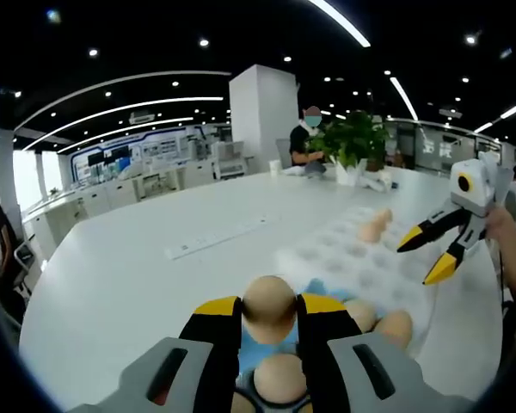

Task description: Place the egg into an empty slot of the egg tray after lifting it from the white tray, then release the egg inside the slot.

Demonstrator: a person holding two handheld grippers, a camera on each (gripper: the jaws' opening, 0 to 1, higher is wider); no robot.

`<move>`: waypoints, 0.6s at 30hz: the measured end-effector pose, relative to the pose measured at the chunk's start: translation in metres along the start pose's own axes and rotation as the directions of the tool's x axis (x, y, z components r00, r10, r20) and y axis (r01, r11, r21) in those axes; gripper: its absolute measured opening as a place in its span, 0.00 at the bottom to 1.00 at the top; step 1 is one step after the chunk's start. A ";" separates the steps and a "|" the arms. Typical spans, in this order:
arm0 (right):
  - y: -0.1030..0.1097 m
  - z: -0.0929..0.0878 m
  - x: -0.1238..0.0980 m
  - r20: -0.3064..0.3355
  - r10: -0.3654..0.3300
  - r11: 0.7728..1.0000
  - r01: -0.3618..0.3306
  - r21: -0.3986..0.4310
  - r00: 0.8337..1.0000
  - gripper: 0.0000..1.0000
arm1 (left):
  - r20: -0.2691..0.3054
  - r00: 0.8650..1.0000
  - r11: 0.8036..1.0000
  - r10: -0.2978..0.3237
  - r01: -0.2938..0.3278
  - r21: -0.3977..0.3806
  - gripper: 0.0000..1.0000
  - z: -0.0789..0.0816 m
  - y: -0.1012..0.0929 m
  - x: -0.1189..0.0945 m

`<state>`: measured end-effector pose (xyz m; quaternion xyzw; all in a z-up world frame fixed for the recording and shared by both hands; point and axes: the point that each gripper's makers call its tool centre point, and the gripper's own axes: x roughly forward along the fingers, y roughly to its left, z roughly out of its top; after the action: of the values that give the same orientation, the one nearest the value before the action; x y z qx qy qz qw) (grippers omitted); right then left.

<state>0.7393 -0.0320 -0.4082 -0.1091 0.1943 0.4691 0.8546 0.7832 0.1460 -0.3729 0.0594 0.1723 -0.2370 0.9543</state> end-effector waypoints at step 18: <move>0.010 -0.003 0.012 -0.020 0.021 1.000 -0.021 -0.005 1.000 0.45 | -0.003 1.000 1.000 0.029 -0.029 -0.008 0.25 -0.008 0.017 -0.011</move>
<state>0.7358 -0.0188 -0.4158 -0.1139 0.2028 0.4775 0.8473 0.7796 0.1670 -0.3757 0.0585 0.1736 -0.2223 0.9576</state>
